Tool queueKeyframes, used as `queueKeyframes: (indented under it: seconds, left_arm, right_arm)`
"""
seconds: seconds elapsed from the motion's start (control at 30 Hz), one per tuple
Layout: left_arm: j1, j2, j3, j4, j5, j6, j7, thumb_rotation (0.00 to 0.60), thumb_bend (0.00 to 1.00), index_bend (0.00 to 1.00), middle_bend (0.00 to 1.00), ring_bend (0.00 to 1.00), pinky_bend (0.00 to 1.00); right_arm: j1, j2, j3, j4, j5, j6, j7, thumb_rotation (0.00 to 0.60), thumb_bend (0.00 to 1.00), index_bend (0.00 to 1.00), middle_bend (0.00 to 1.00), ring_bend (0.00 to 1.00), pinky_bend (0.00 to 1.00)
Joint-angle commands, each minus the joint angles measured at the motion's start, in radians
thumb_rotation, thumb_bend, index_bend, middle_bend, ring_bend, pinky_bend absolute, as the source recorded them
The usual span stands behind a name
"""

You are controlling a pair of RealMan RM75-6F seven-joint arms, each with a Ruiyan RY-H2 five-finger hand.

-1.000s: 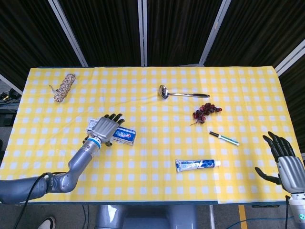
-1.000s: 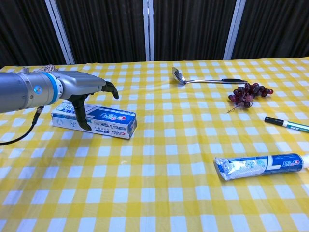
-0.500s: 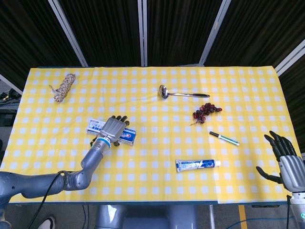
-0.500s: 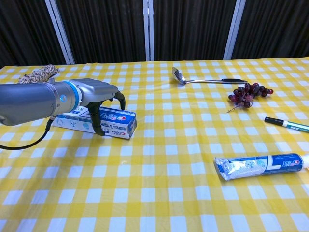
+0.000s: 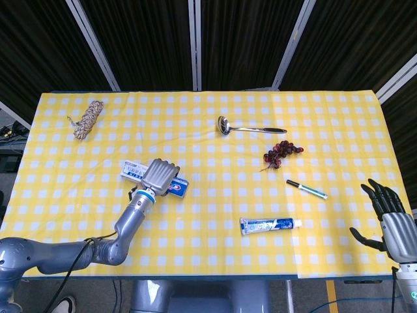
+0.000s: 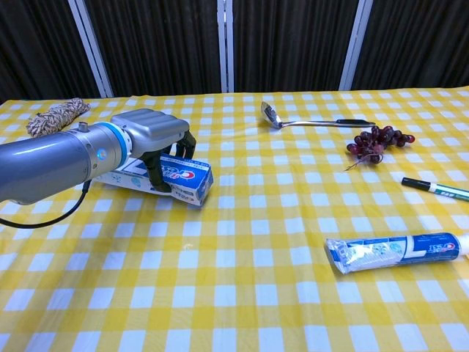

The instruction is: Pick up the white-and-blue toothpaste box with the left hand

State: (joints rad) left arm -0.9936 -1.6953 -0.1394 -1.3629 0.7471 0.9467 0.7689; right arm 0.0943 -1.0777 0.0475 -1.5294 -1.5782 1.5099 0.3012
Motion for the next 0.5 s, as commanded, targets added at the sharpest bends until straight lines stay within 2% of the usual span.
queueKeyframes:
  seconds: [0.03, 0.2, 0.5]
  left_arm:
    - [0.016, 0.022, 0.006, -0.016, 0.081, 0.039, -0.041, 0.600, 0.37, 0.63, 0.42, 0.42, 0.43]
    - [0.024, 0.061, -0.010, -0.059, 0.142, 0.073, -0.073, 0.600, 0.37, 0.62, 0.42, 0.42, 0.42]
    - [0.060, 0.114, -0.111, -0.186, 0.217, 0.161, -0.238, 0.600, 0.37, 0.55, 0.36, 0.40, 0.40]
  right_arm:
    - [0.000, -0.001, 0.000, 0.000, 0.000, 0.000, -0.003, 0.600, 0.12, 0.10, 0.00, 0.00, 0.00]
    - [-0.001, -0.001, 0.000, -0.002, -0.002, 0.003, -0.008, 0.600, 0.12, 0.10, 0.00, 0.00, 0.00]
    - [-0.006, 0.001, 0.002, -0.006, -0.002, 0.014, -0.007, 0.600, 0.12, 0.10, 0.00, 0.00, 0.00]
